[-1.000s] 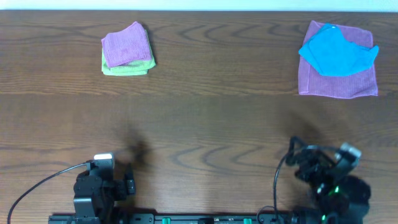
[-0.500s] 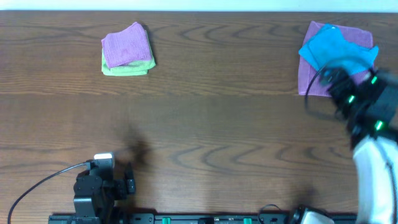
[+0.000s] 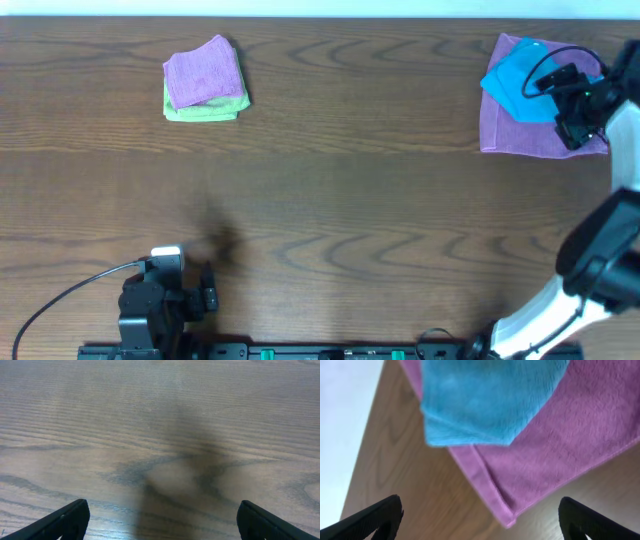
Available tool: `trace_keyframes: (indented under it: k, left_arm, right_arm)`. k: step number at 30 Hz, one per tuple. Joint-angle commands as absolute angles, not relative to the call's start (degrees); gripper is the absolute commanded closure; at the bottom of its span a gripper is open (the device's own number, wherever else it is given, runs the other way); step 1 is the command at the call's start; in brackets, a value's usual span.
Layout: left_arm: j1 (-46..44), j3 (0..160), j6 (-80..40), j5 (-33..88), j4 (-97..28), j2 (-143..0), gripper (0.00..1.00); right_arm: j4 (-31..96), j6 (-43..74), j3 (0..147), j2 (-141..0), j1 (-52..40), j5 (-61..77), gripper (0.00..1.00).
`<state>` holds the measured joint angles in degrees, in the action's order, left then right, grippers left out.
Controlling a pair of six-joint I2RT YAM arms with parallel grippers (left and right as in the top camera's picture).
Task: Fold the cloth
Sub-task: 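Reach the right gripper to the blue cloth on the pink cloth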
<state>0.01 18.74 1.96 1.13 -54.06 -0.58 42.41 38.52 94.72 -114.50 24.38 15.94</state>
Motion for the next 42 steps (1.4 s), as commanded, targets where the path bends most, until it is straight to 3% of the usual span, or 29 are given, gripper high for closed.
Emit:
trace_keyframes:
  k: [1, 14, 23, 26, 28, 29, 33, 34, 42]
  left_arm:
    - [0.36, 16.64, 2.39, 1.50, -55.20, -0.23, 0.05]
    - [0.36, 16.67, 2.39, 1.50, -55.20, -0.23, 0.05]
    - [0.36, 16.64, 2.39, 1.50, -55.20, -0.23, 0.05]
    - [0.36, 16.64, 2.39, 1.50, -55.20, -0.23, 0.05]
    - [0.36, 16.67, 2.39, 1.50, -55.20, -0.23, 0.05]
    - [0.36, 16.64, 2.39, 1.50, -55.20, -0.23, 0.05]
    - [0.36, 16.64, 2.39, 1.50, -55.20, -0.23, 0.05]
    - [0.36, 16.67, 2.39, 1.50, -55.20, -0.23, 0.05]
    - [0.36, 16.67, 2.39, 1.50, -55.20, -0.23, 0.05]
  right_arm:
    - [41.87, 38.06, 97.67, -118.04, 25.23, 15.20, 0.01]
    - [29.06, 45.47, 97.67, -128.73, 25.15, 14.00, 0.04]
    - [27.42, 45.84, 97.67, -131.44, 25.08, 9.37, 0.55]
    - [27.42, 45.82, 97.67, -132.35, 25.06, 9.19, 0.55]
    - [27.70, 45.82, 97.67, -132.84, 25.06, 8.97, 0.48]
    - [27.90, 45.80, 97.67, -133.01, 25.06, 8.88, 0.52]
    - [28.99, 45.80, 97.67, -133.43, 25.06, 8.03, 0.93]
    - [29.12, 45.82, 97.67, -133.43, 25.06, 7.92, 0.98]
    - [28.91, 43.00, 97.84, -132.55, 24.64, 16.47, 0.99]
